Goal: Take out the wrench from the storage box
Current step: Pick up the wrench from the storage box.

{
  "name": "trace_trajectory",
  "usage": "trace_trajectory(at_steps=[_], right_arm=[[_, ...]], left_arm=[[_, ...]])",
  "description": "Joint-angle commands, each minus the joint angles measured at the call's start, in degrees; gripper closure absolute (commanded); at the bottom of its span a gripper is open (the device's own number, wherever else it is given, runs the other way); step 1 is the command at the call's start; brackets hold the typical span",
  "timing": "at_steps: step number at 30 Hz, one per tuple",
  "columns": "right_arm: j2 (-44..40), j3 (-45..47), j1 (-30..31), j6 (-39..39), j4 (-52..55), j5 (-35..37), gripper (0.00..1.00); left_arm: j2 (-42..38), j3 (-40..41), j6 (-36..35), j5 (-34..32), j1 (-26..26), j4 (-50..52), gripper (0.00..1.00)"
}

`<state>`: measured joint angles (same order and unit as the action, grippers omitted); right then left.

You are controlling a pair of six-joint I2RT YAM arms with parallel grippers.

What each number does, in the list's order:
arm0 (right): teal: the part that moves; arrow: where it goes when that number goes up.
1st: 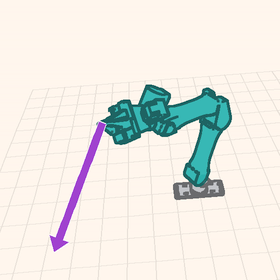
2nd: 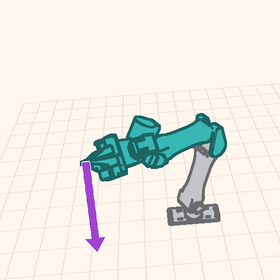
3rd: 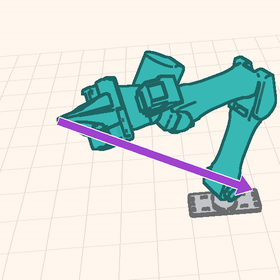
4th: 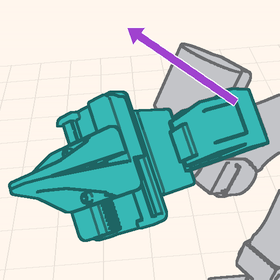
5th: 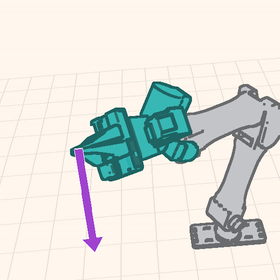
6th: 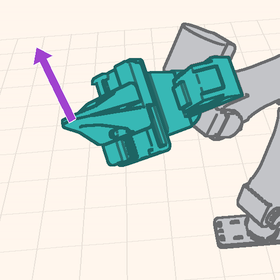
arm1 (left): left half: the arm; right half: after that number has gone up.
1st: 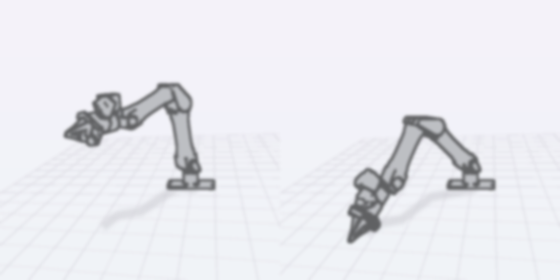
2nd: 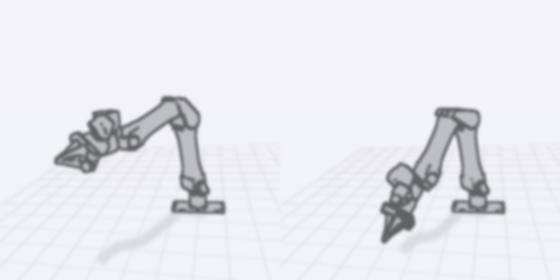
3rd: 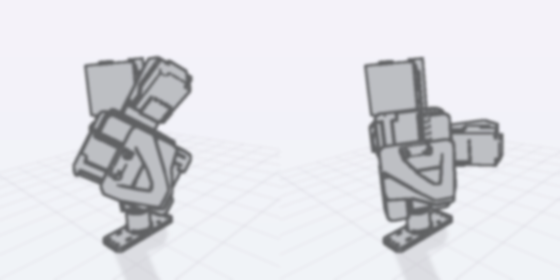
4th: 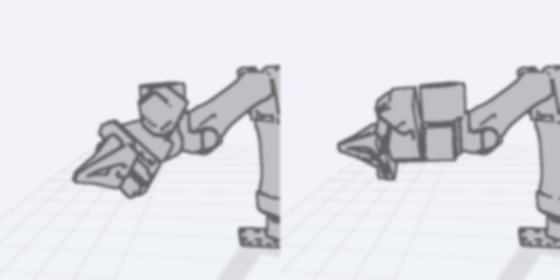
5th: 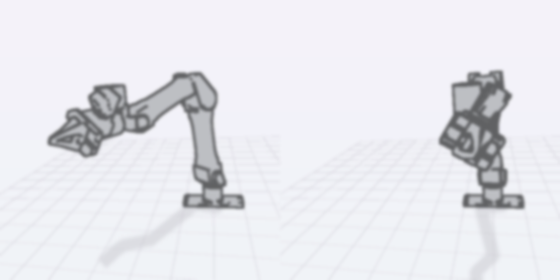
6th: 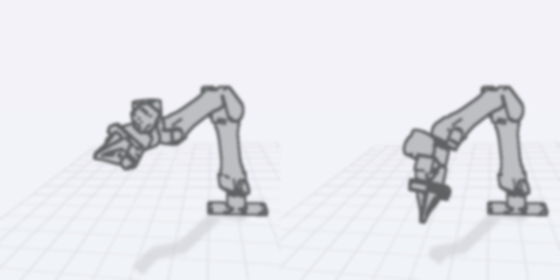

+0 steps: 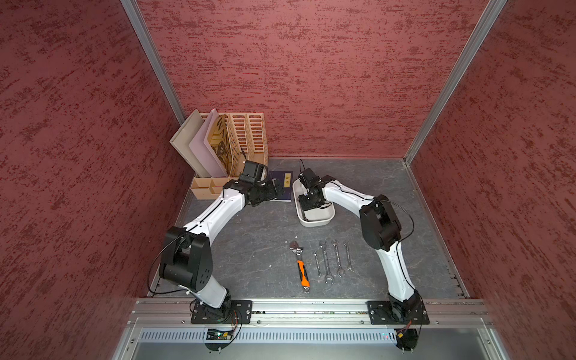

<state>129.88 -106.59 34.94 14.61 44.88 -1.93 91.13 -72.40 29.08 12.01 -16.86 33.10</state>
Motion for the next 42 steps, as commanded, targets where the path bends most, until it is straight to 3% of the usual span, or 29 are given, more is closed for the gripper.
trace_trajectory(at_steps=[1, 10, 22, 32, 42], right_arm=[[1.56, -2.18, 0.75, 0.41, -1.41, -0.36, 0.60], [4.14, -4.15, 1.18, 0.24, -0.65, 3.98, 0.61], [1.71, -1.27, 0.92, -1.14, 0.62, 10.63, 0.72], [-0.59, -0.83, 0.38, -2.54, 1.62, 12.32, 0.70], [0.08, -7.37, 0.34, 17.51, 11.54, 10.31, 0.62]], left_arm=[[-0.50, -0.46, -0.25, 0.77, 0.34, -1.10, 0.00], [-1.56, 0.67, -0.23, 1.09, 0.39, -1.64, 0.00], [-2.17, 1.14, 0.01, 2.14, 0.87, -2.16, 0.00], [-3.09, 1.30, -0.07, 1.88, 1.30, -2.00, 0.00], [-3.68, 1.38, 0.18, 2.66, 1.75, -2.05, 0.00]])
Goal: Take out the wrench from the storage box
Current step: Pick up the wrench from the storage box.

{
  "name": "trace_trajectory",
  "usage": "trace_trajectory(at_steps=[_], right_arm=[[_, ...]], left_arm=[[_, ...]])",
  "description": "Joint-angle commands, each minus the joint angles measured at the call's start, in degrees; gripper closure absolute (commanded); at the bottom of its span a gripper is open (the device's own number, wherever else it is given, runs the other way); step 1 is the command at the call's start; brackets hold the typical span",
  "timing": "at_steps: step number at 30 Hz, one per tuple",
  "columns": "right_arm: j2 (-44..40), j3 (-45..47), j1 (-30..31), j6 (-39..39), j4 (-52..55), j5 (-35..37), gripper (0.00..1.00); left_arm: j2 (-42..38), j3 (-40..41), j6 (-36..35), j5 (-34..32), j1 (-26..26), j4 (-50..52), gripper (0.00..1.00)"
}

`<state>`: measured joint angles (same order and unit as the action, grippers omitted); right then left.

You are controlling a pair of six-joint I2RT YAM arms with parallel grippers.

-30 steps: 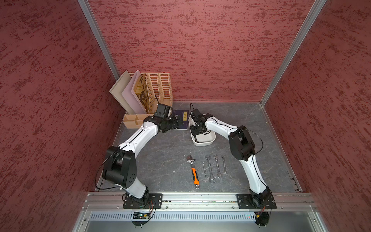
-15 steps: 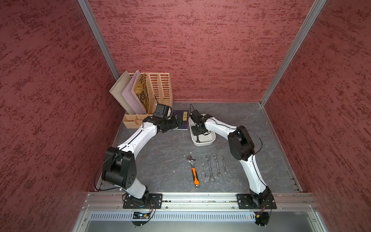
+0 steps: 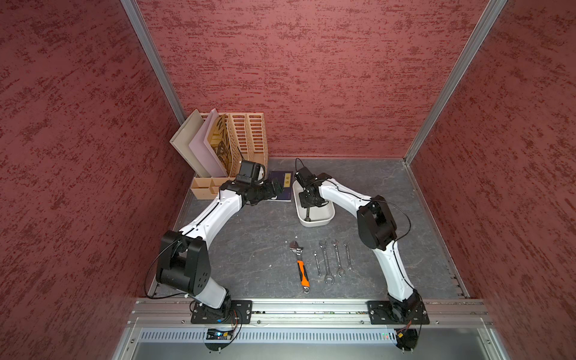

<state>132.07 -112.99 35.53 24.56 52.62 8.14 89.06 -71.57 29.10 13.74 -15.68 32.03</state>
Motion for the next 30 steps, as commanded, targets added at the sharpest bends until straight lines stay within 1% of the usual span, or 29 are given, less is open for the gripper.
trace_trajectory(at_steps=[1, 11, 25, 30], right_arm=[[-1.80, -0.60, -0.22, 8.17, 3.50, 0.11, 0.62], [-0.68, -0.55, -0.23, 5.44, 1.09, -1.23, 0.64], [3.88, -3.73, -0.28, 4.89, 0.73, -1.46, 0.67], [6.00, -5.09, -0.28, 5.02, 1.51, -0.25, 0.68]], left_arm=[[-1.62, 0.80, 0.40, 1.27, 0.56, -1.16, 0.00], [-1.77, 1.70, 1.32, 2.61, 0.65, -1.09, 0.00], [-1.08, 1.52, 1.57, 2.96, 0.57, -0.92, 0.00], [-1.04, 1.52, 1.50, 2.88, 0.63, -0.92, 0.00]])
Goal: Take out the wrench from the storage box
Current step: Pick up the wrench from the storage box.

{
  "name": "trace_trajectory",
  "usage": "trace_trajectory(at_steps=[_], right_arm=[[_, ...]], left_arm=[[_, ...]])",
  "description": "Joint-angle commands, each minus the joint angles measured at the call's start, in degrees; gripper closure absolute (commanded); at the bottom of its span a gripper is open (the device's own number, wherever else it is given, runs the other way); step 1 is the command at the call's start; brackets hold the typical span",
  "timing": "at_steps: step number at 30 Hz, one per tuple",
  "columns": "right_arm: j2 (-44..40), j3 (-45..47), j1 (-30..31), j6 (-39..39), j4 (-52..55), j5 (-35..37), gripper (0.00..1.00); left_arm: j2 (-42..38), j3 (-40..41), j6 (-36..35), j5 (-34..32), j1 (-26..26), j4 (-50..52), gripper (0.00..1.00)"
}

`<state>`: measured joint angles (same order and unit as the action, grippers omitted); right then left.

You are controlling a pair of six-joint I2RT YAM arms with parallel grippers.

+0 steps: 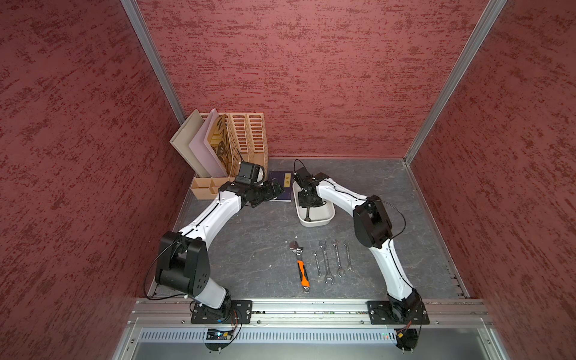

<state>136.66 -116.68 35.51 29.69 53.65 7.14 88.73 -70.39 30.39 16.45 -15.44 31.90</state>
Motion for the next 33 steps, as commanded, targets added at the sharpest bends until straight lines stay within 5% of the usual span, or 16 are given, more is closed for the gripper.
trace_trajectory(at_steps=[1, 15, 33], right_arm=[[1.65, -1.35, -0.23, -0.12, 0.64, 1.31, 0.68], [2.48, 0.75, -0.28, 0.73, -0.21, 3.75, 0.83], [-1.62, -1.58, -1.19, -1.63, 0.63, 5.36, 0.85]], left_arm=[[-0.75, 0.34, 0.21, 0.16, 0.37, -0.79, 0.00], [-0.49, 0.25, 0.02, 0.16, 0.59, -0.93, 0.00], [-0.92, 0.34, 0.02, 0.08, 0.85, -0.87, 0.00]])
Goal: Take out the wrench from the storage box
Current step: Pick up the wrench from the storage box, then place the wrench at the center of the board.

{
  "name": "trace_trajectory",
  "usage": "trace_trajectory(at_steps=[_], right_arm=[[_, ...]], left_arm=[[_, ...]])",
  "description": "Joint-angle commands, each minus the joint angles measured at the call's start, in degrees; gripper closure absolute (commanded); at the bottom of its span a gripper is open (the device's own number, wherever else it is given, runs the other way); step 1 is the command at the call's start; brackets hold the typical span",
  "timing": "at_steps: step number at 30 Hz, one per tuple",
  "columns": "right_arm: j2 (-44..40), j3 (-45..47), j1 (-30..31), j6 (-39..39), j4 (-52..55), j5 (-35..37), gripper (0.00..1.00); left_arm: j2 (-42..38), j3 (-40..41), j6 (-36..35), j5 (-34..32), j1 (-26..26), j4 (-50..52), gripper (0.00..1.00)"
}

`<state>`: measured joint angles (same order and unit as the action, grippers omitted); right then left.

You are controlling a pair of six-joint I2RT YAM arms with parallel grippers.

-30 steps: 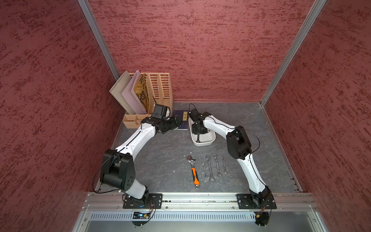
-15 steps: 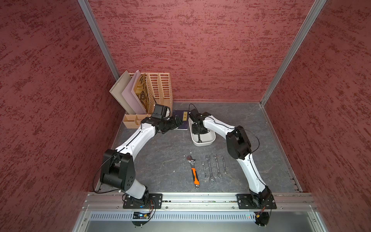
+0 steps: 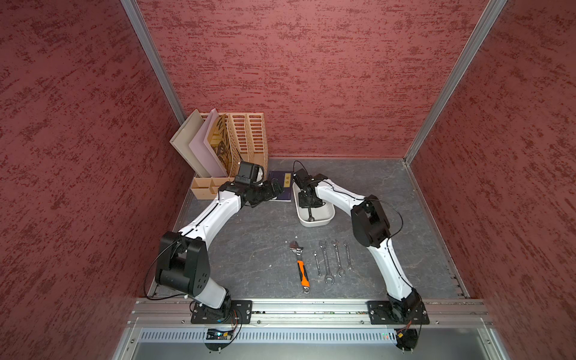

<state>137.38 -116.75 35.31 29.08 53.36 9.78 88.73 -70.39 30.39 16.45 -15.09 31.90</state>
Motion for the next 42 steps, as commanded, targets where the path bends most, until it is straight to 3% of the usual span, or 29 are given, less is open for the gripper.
trace_trajectory(at_steps=[1, 29, 35, 42], right_arm=[[-2.57, -1.80, -0.99, -1.17, 1.08, 2.70, 0.85], [-9.78, -7.79, -1.48, -4.78, 9.06, 1.18, 0.85], [-14.35, -5.21, -0.29, -4.70, 10.31, 0.35, 0.85], [-22.98, 4.54, 2.61, -1.83, 9.60, 0.89, 0.84]], left_arm=[[-0.92, 0.43, 0.02, 0.08, 0.50, -0.83, 0.00], [-1.73, 0.69, 0.30, 0.51, 0.45, -1.23, 0.00], [-1.91, 0.34, 0.24, 0.45, 0.50, -0.97, 0.00], [-3.36, 0.81, 0.76, 0.09, 0.33, -0.74, 0.00]])
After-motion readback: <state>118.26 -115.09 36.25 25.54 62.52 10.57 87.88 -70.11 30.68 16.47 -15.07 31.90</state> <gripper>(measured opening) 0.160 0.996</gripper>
